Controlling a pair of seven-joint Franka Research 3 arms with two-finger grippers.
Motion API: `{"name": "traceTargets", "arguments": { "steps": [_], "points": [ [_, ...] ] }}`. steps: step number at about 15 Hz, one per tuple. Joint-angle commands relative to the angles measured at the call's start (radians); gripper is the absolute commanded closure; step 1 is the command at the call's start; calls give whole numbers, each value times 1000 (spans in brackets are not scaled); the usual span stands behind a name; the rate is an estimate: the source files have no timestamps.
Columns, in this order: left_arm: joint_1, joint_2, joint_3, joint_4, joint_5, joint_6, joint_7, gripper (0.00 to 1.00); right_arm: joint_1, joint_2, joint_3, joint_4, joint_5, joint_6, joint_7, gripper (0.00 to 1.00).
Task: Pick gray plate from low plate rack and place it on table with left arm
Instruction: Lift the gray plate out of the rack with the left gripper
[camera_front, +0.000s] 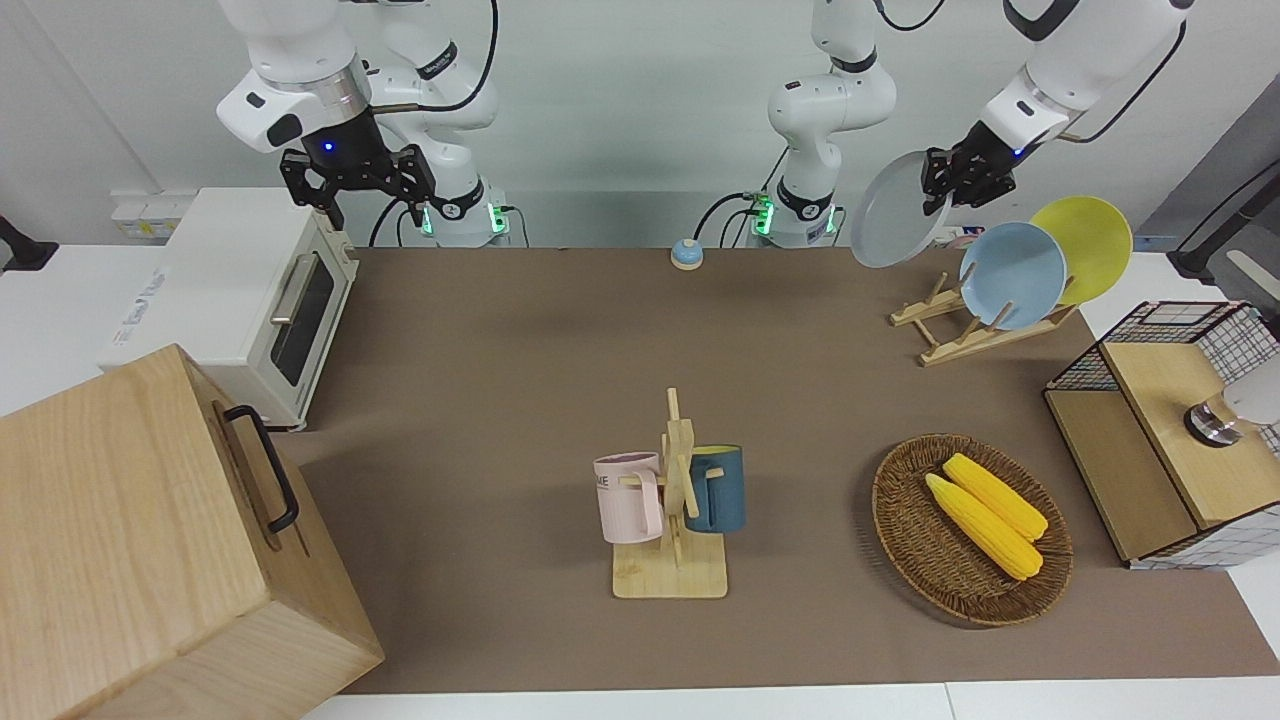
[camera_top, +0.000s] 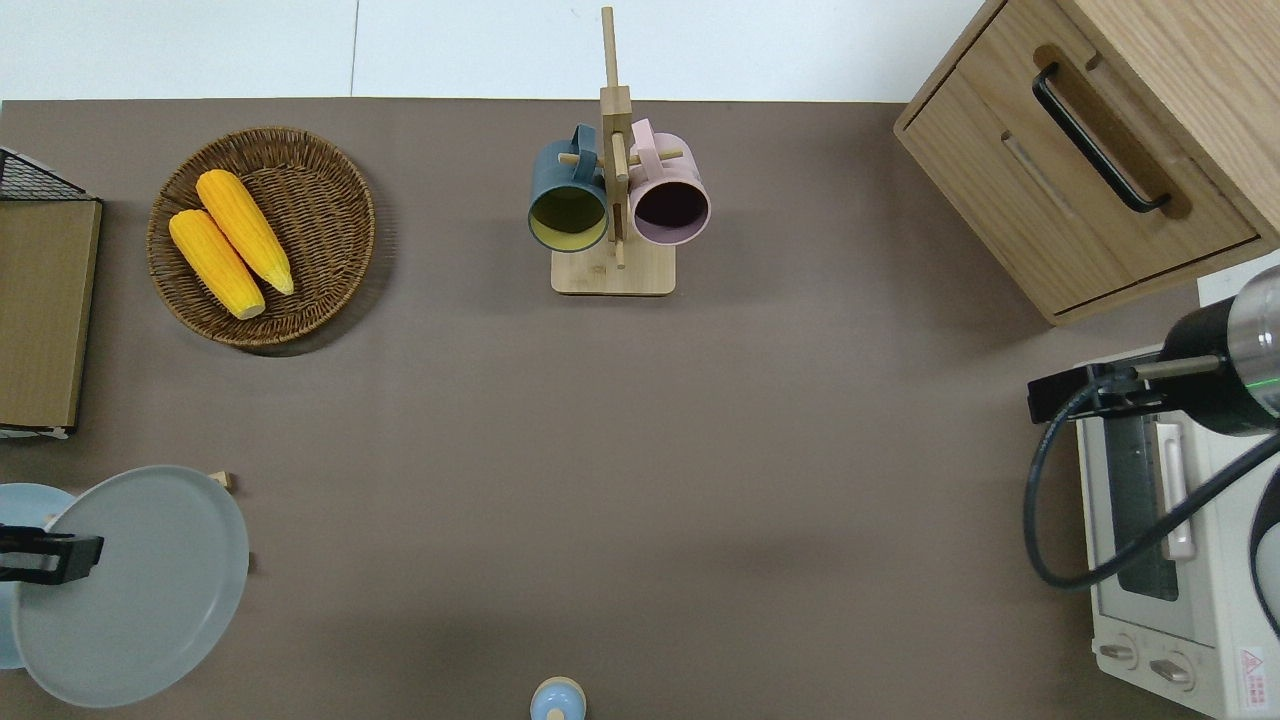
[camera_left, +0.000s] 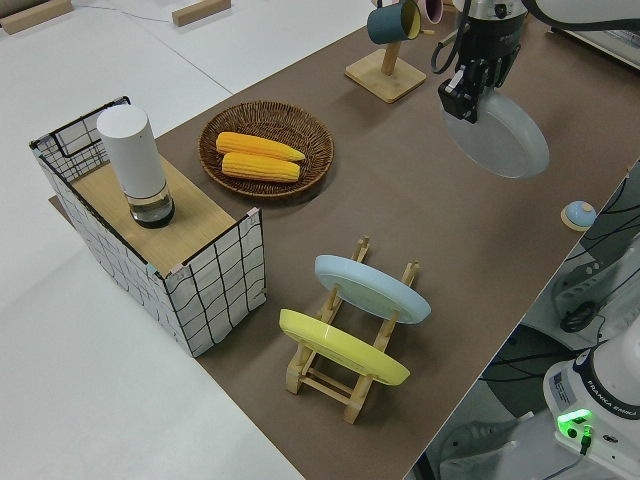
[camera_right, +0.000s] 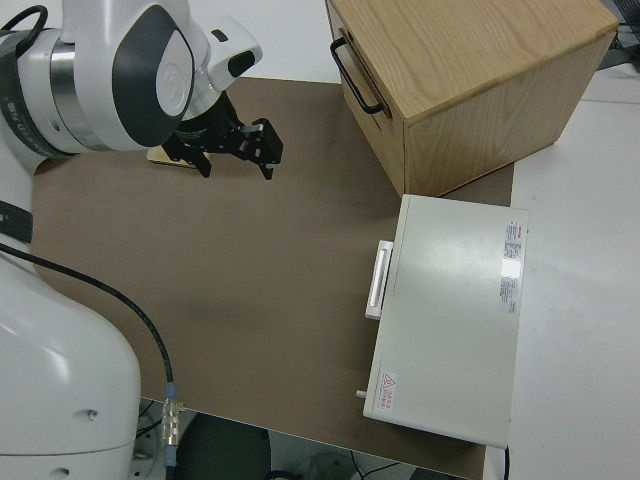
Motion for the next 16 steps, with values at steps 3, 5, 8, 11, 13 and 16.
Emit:
{"name": "traceTargets", "arguments": {
  "steps": [3,5,8,11,13,16],
  "points": [
    [13,107,28,-61,-136,-27,100,1000,-7,-2,7,6,7,-14,-1,11],
    [13,162,60,-91,-182,-24,192,1000,-7,-2,5,6,7,-14,0,13],
    [10,218,74,-146,-199,23,263,1000,-7,-2,7,6,7,-14,0,11],
    [-5,222,62,-226,-199,132,292,1000,-7,-2,7,6,7,-14,0,13],
    [-27,233,54,-258,-199,184,305,1000,-7,-2,7,6,7,-14,0,11],
    [-54,233,52,-300,-199,252,305,1000,-7,-2,5,6,7,-14,0,11]
  ]
}}
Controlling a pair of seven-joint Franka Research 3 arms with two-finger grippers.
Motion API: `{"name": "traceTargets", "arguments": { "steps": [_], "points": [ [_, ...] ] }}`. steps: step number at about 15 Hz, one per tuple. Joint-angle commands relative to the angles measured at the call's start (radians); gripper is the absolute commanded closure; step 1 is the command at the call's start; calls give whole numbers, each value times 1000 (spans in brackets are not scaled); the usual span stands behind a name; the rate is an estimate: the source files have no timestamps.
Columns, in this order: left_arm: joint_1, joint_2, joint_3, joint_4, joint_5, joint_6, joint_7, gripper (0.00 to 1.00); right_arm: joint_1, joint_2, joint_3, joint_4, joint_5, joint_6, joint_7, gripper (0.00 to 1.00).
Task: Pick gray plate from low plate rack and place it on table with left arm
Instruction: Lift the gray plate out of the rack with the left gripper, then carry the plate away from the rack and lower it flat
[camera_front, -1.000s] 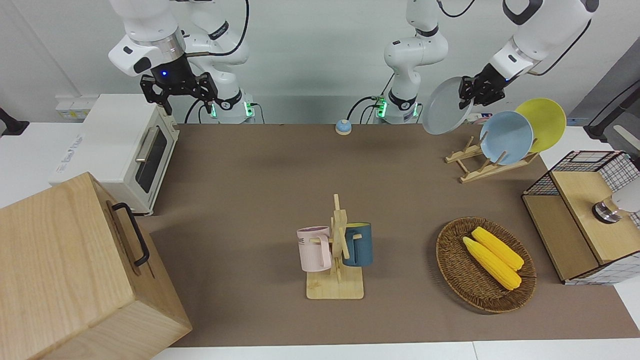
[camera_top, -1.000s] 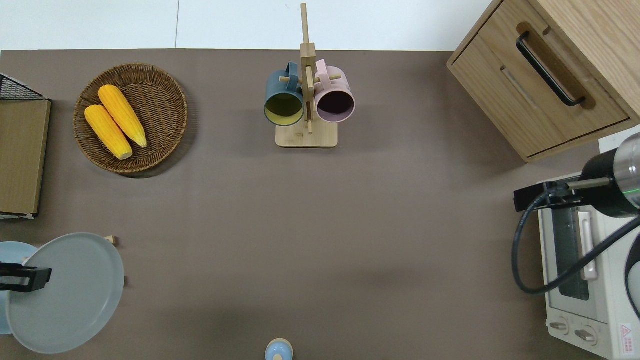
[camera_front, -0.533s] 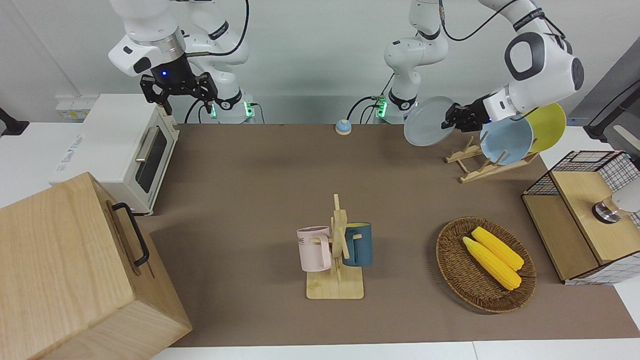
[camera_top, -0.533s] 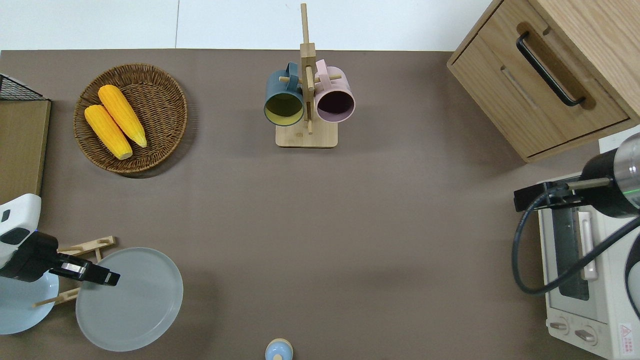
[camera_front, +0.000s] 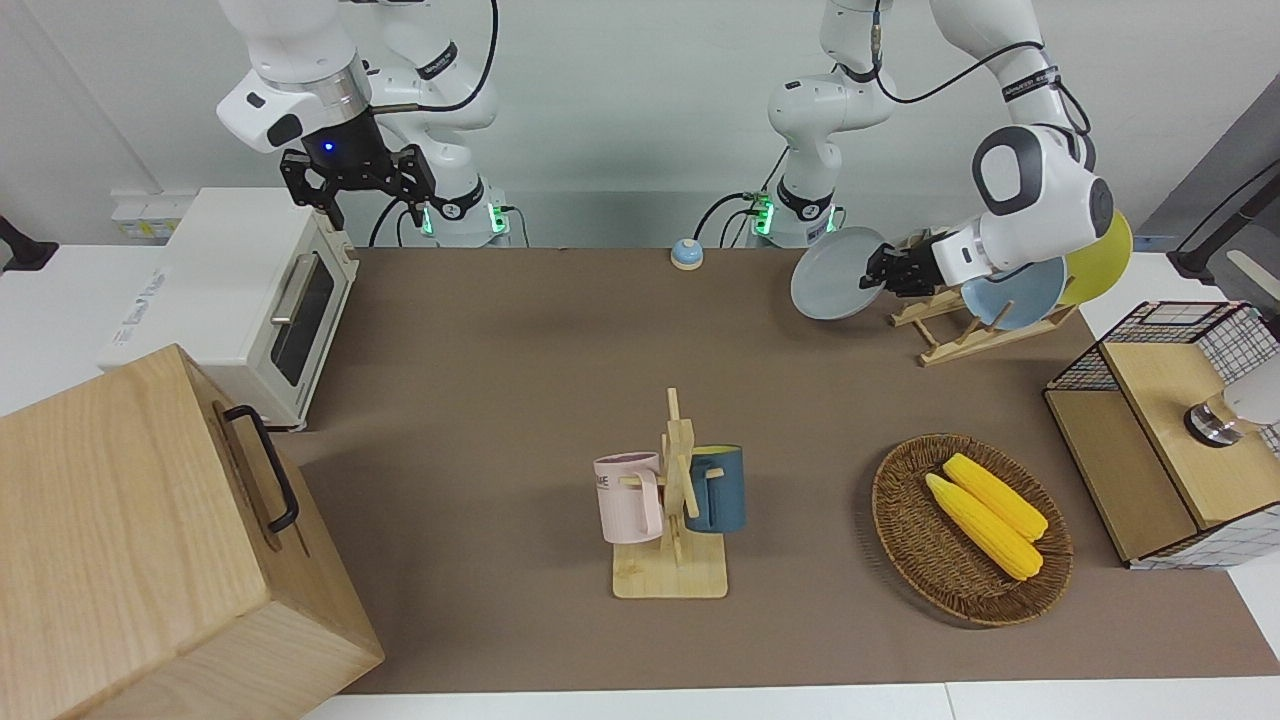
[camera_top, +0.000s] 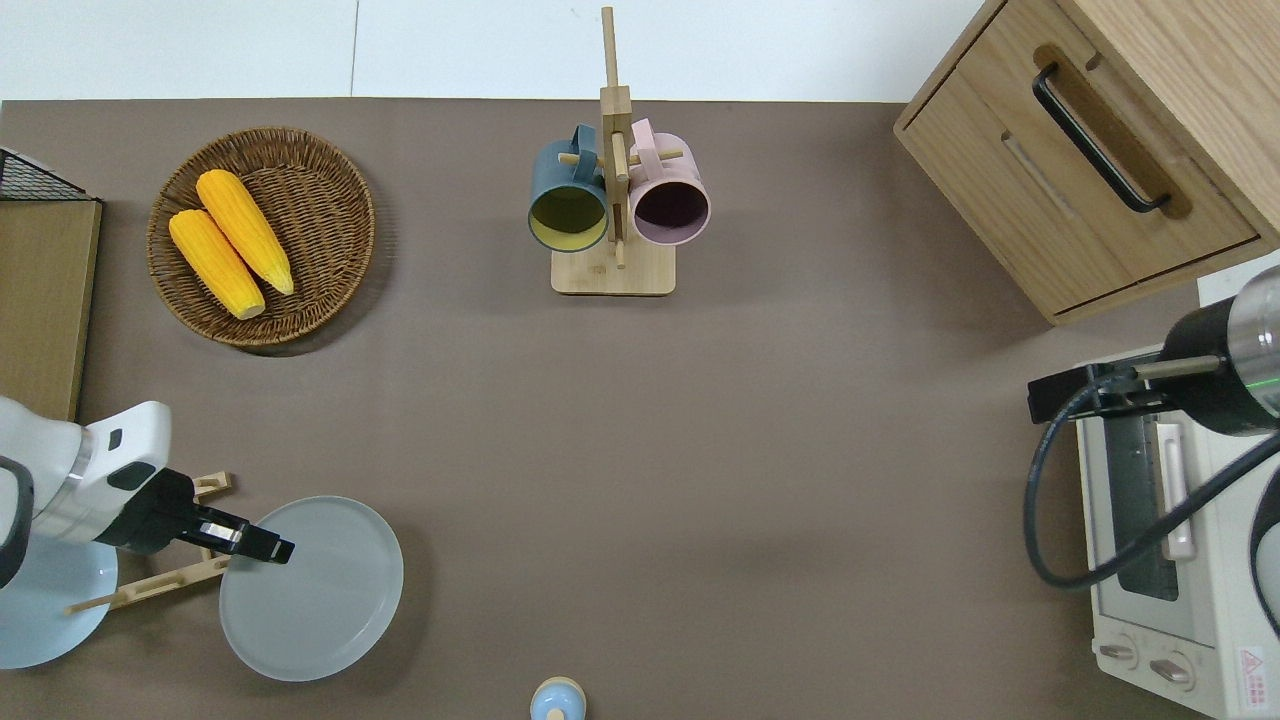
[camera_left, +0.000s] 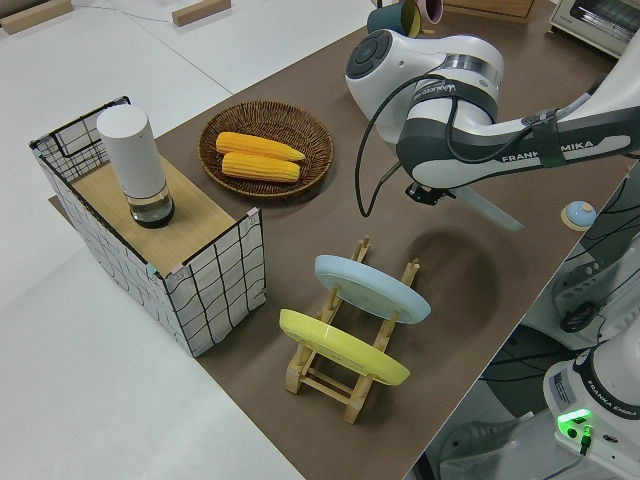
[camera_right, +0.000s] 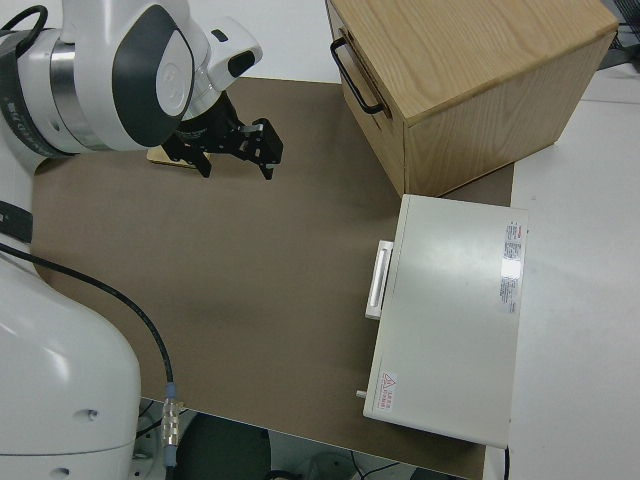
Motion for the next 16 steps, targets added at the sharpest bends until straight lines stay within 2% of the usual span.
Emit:
{"name": "traceTargets", "arguments": {
  "steps": [1,10,11,12,14,16],
  "points": [
    [-45,-9,5,-70,-18,96,16,1000,-7,-2,5,6,7,-14,0,11],
    [-74,-3,3,-111,-9,171,16,1000,-7,-2,5,6,7,-14,-1,11],
    [-74,-1,3,-111,-6,173,16,986,-7,-2,7,6,7,-14,0,11],
    [-74,3,3,-111,-4,175,16,928,-7,-2,7,6,7,-14,-1,13],
    [-74,5,3,-111,-3,175,16,915,-7,-2,5,6,7,-14,0,13],
    [-74,3,3,-110,-3,175,16,809,-7,-2,5,6,7,-14,-1,11]
  ]
}}
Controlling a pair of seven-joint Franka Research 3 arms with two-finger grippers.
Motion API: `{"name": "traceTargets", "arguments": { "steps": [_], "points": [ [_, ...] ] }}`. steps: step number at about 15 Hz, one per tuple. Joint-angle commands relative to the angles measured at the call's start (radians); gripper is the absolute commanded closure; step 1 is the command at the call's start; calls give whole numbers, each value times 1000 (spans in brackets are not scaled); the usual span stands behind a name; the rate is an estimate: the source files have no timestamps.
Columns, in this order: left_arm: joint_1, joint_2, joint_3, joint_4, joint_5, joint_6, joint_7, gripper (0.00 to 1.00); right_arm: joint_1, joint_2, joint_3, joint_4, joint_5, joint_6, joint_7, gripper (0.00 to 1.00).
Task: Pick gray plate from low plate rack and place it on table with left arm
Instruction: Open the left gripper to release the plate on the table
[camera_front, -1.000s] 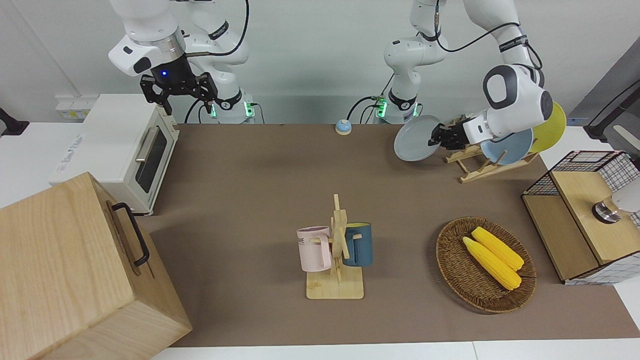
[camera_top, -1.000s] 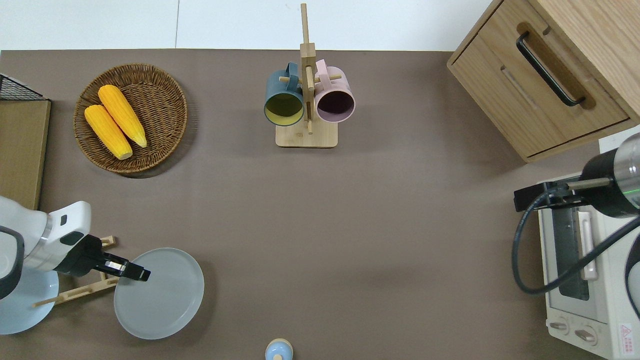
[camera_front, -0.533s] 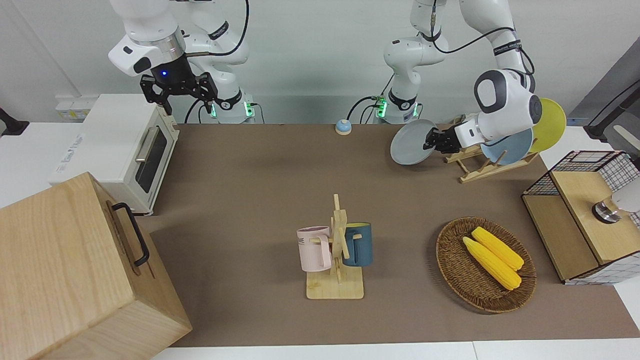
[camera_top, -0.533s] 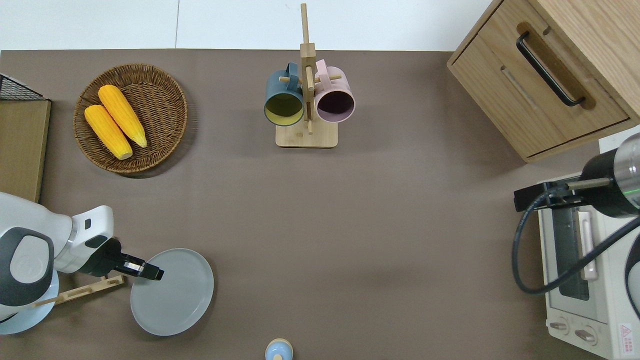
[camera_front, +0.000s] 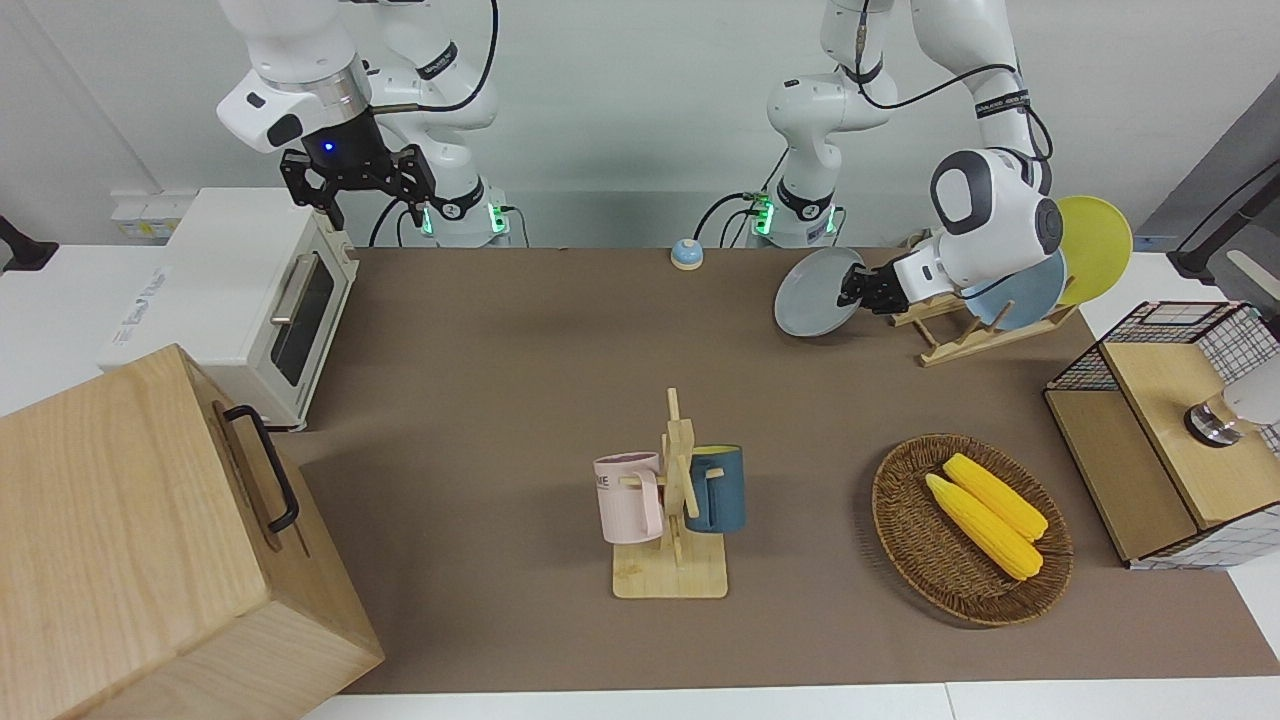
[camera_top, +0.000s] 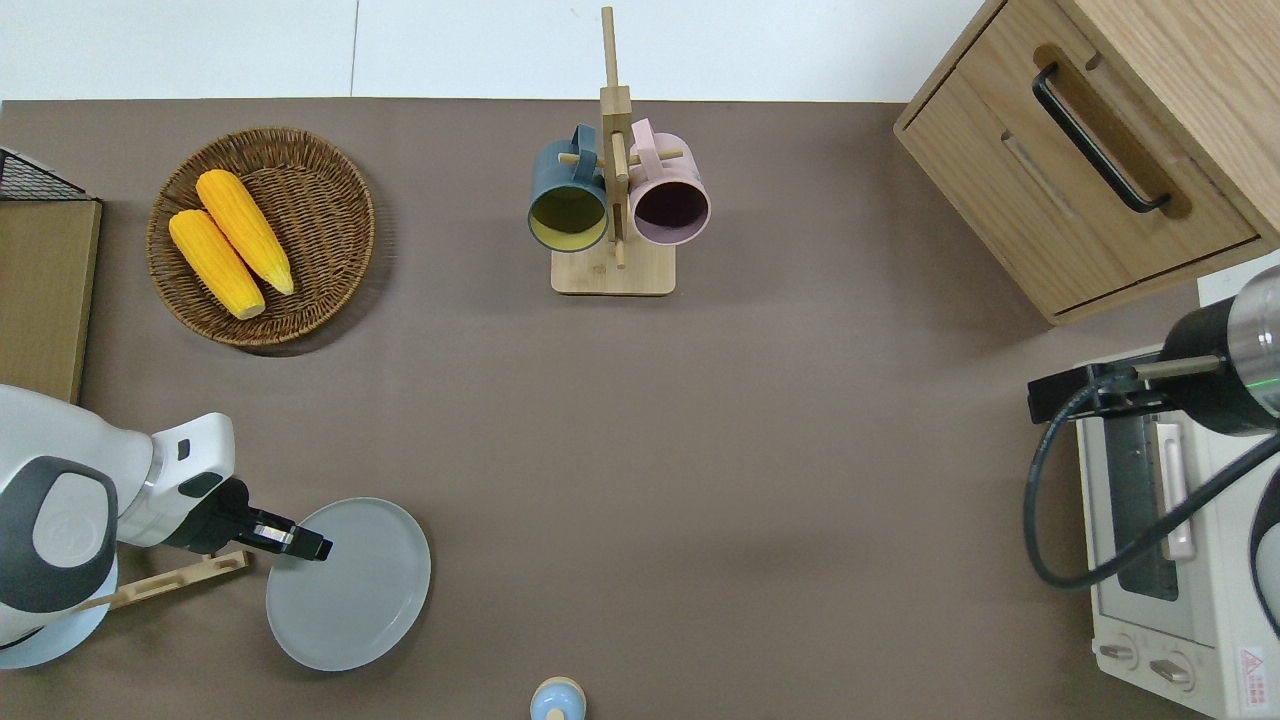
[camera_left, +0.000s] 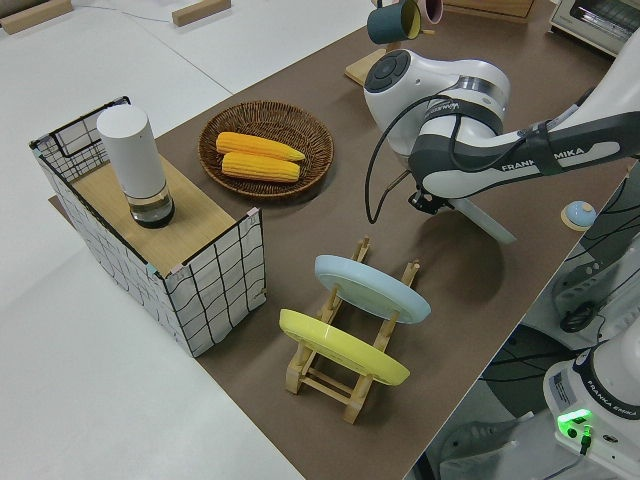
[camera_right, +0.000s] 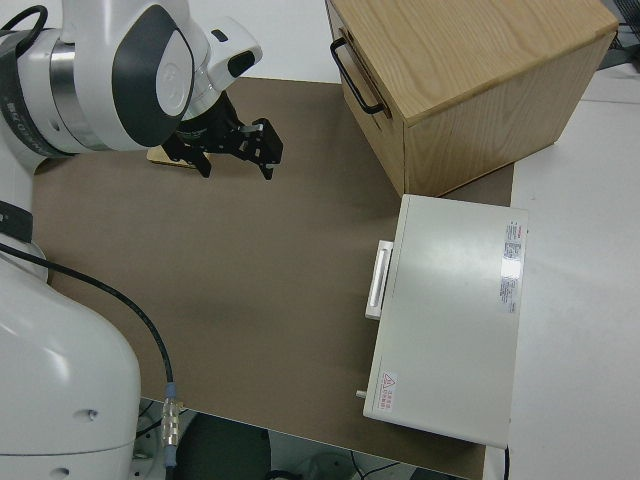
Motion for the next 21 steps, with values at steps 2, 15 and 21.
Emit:
{"name": "traceTargets", "arguments": {
  "steps": [2,15,21],
  "points": [
    [-14,-7,10,-16,-1,24,12,621,-7,-2,7,6,7,-14,0,13],
    [-1,-39,24,177,105,-91,-11,9,-7,-2,7,6,7,-14,-1,11],
    [-1,-67,30,372,161,-163,-176,7,-7,-2,5,6,7,-14,-1,11]
  ]
}}
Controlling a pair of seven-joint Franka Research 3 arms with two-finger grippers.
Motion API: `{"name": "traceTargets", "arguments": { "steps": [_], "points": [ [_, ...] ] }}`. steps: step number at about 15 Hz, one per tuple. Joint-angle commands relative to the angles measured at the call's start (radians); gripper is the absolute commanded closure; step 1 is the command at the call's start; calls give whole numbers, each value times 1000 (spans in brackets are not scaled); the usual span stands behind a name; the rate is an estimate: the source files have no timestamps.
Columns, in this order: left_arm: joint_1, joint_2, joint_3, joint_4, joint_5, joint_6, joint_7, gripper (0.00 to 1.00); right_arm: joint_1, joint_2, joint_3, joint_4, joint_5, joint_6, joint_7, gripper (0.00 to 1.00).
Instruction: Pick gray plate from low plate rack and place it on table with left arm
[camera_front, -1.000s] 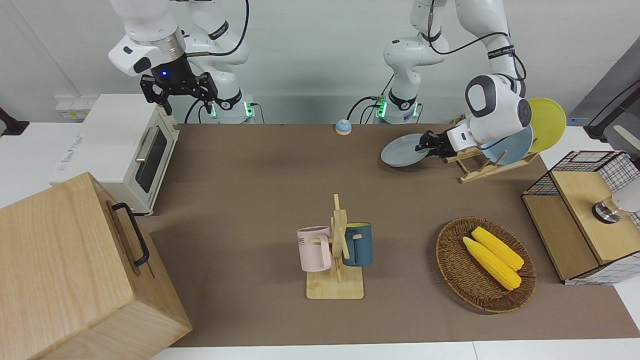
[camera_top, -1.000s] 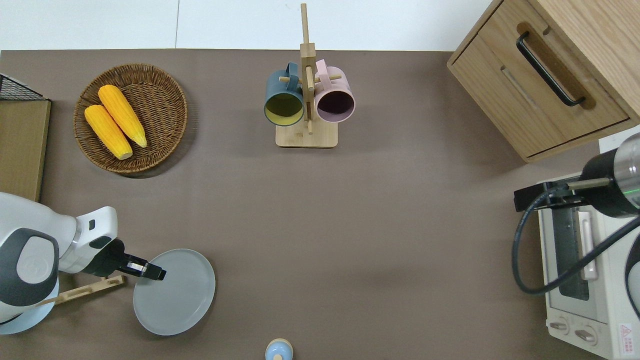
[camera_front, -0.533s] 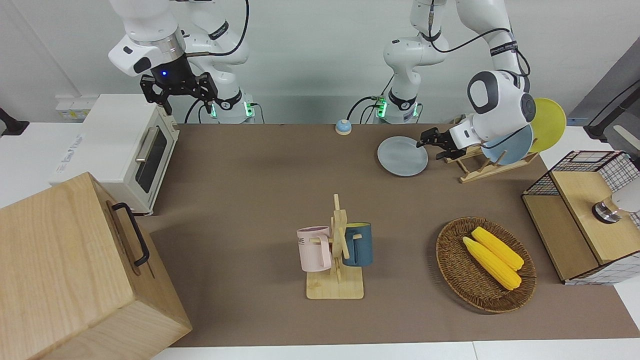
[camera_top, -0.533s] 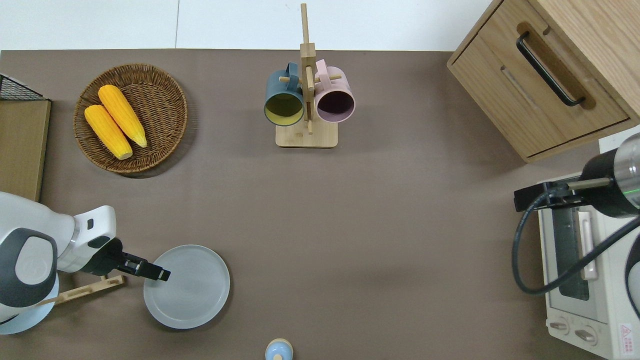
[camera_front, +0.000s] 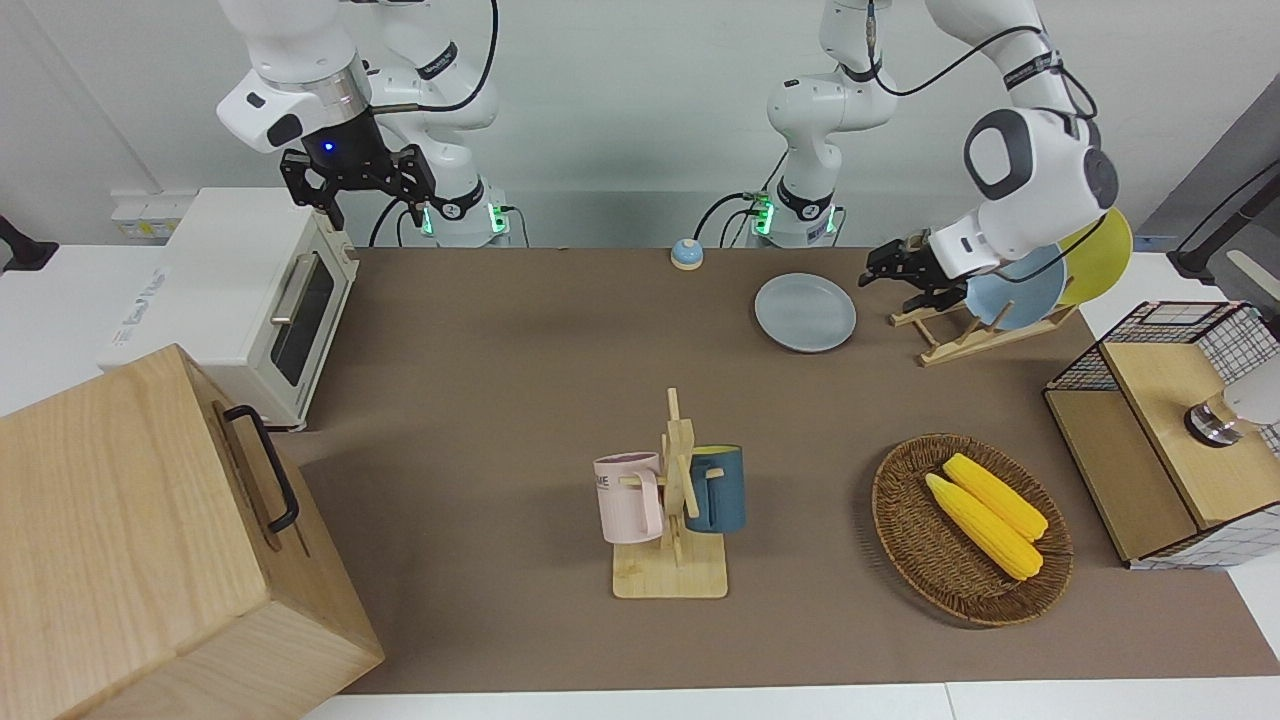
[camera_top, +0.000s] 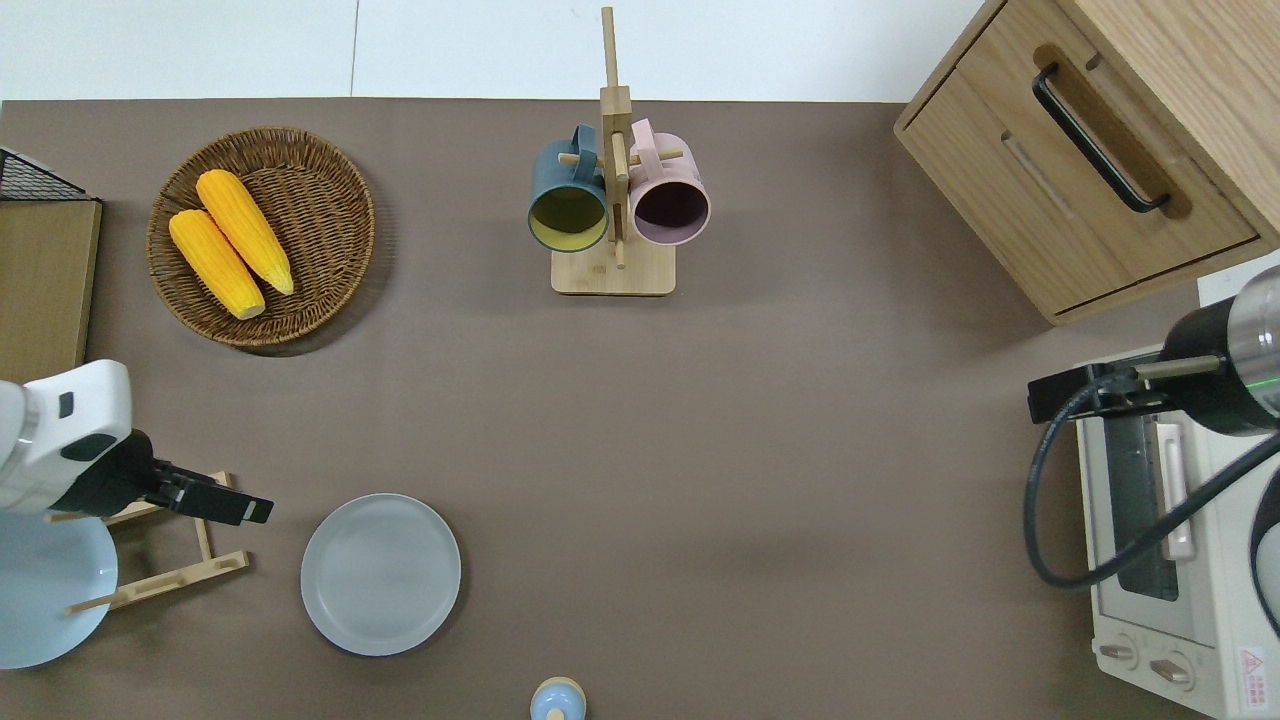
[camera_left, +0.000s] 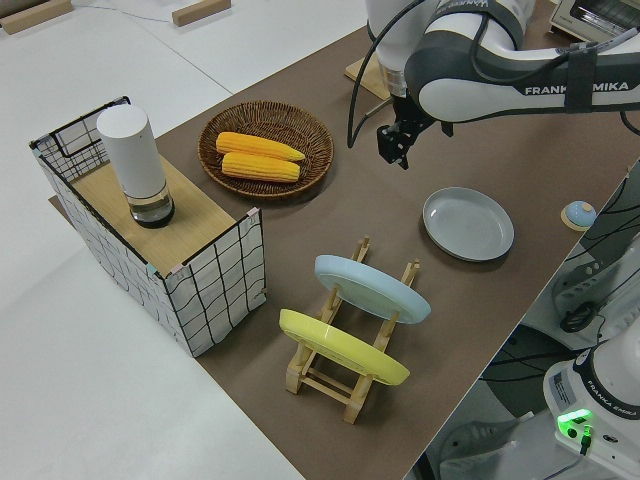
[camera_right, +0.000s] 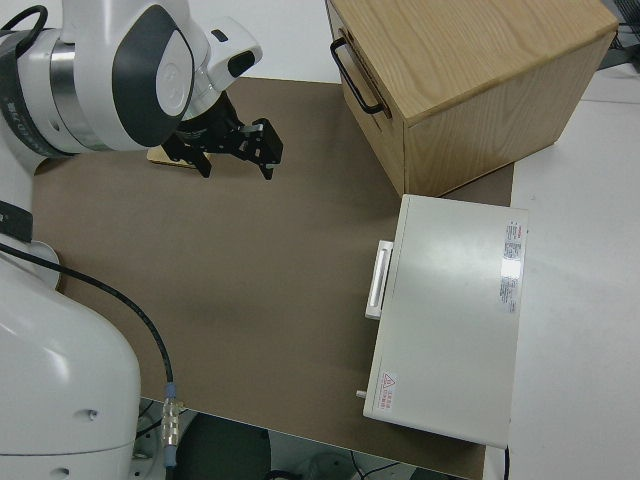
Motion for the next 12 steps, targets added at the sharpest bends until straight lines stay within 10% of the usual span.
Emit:
{"name": "traceTargets", "arguments": {
  "steps": [1,12],
  "points": [
    [-10,-9,-13,128,84,-57,-133,9,-7,-2,5,6,7,-14,0,11],
    [-16,-43,-168,400,293,-287,-270,7,-7,-2,5,6,7,-14,-1,11]
  ]
}}
